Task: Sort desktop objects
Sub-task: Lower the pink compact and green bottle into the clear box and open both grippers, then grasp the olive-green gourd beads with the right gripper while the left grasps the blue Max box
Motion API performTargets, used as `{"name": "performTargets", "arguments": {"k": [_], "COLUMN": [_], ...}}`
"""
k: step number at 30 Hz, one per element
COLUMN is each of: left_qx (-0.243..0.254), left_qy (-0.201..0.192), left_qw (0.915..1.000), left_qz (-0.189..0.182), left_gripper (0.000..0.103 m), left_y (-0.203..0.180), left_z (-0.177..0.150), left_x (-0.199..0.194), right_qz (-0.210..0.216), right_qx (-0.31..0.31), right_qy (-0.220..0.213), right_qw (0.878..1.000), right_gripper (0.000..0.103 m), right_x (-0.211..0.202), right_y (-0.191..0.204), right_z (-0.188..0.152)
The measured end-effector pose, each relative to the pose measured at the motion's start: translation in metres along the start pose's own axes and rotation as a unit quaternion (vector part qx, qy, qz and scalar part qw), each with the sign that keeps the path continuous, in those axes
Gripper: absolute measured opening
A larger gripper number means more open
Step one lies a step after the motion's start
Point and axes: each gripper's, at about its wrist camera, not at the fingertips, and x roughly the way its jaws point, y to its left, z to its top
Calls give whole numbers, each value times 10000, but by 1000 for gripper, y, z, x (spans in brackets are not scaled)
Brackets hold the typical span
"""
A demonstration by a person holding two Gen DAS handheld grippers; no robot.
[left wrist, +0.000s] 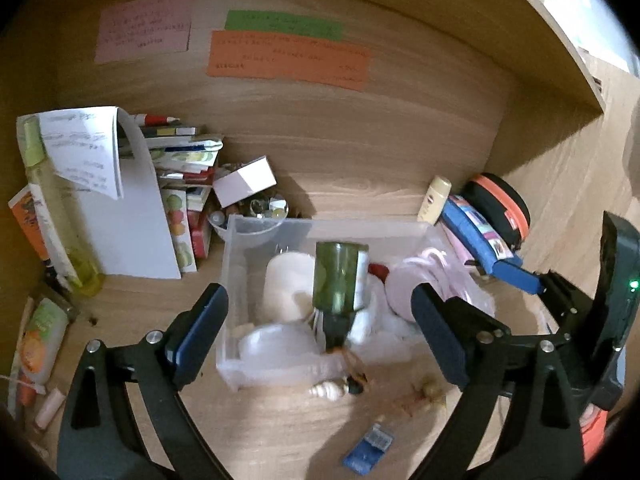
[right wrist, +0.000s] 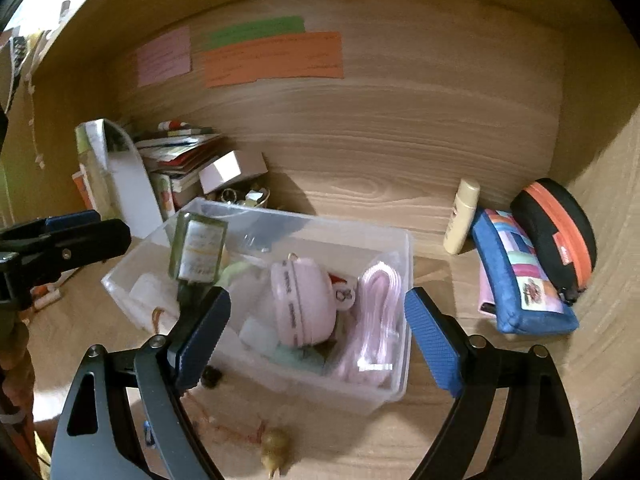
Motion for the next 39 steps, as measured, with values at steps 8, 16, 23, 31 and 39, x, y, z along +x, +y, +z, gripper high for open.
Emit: {"name": "performTargets", "arguments": {"k": [8,16,23,31,39], "left_qx": [148,425,687,1119,1648], "left_qy": [244,807,1345,1604,1430], "left_qw": [9995,9955,9884,9806,9759], "left_qz": [146,252,158,155,-18], "left_gripper": [94,94,94,94,88], "left_y": [2,4,-5,-22,-44], "left_z": [-27,-65,-97,-108,-110], "left_x": [-15,-4,9,21,26], "right_qz": [49,-131,-65,168,542], "right_qx": [-30,-338,-591,-512,-578], "right_qy": [185,670,1055,1229,1390], "right_qw": [9998,9971,9926,9910,9871], "right_gripper": [100,100,100,98,68], "right_x": [-24,-24,-13,0,8], "right_y": [0,-3,3,6,12], "right_z": [-22,-55,-79,-83,-85]}}
